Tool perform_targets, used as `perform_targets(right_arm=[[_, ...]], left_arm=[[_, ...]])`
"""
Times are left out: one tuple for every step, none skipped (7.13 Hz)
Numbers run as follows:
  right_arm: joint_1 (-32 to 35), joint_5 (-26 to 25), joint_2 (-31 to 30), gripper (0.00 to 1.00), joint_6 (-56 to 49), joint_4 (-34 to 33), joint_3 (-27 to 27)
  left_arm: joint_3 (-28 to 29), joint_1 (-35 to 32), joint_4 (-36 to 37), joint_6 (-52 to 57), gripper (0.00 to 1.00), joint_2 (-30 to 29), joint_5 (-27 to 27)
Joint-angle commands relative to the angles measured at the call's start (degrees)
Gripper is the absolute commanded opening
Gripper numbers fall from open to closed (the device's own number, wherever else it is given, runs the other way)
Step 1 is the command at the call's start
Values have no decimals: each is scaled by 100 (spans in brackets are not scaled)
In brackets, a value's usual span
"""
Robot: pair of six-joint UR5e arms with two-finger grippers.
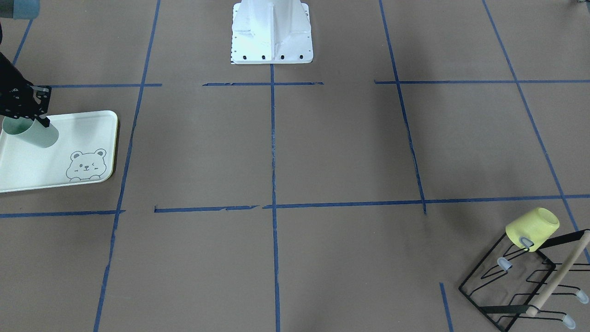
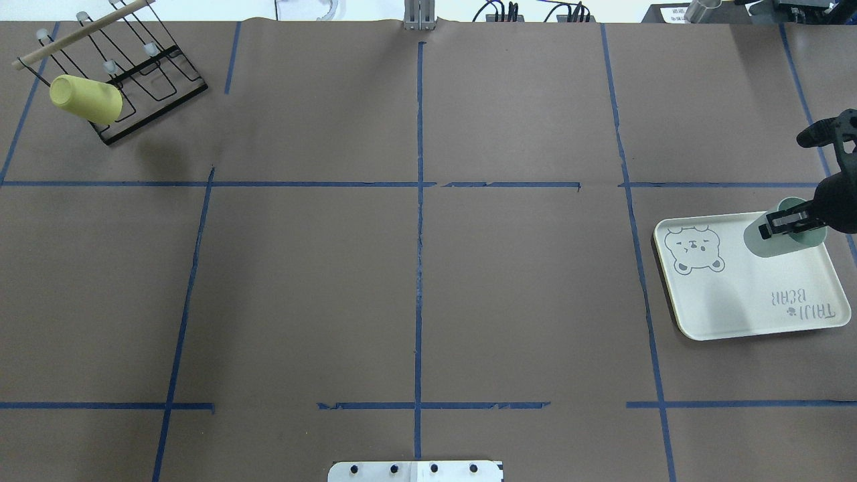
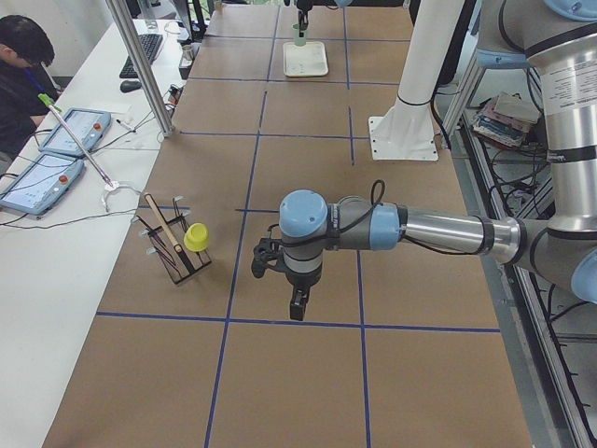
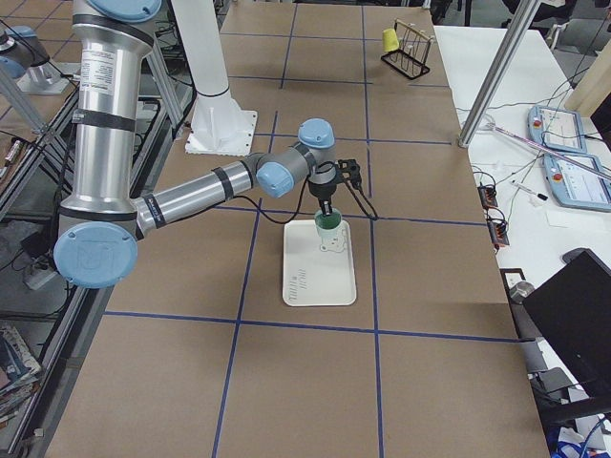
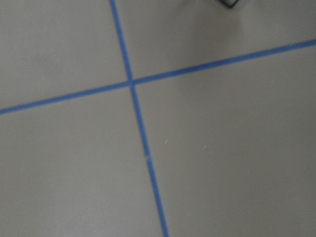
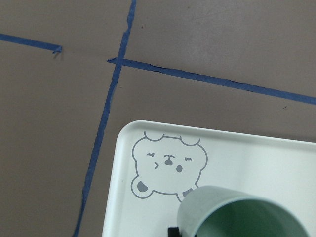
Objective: Left arm grabs green cup and hands to right arm on tray
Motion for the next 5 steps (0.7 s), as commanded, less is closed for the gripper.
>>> perform_targets(right_arm=[[-15, -124, -40, 0, 352, 287, -228], [-84, -351, -49, 0, 677, 829, -534], [-285, -606, -40, 0, 889, 1304, -841], [-418, -652, -40, 0, 891, 1361, -984], [-541, -765, -14, 10, 891, 1362, -1168]], left_arm=[[43, -162, -141, 33, 100, 243, -274], [9, -162, -141, -37, 100, 243, -274], [-9, -162, -141, -81, 100, 243, -274], [-9, -162, -141, -90, 100, 243, -274], [-35, -162, -141, -99, 100, 243, -283]])
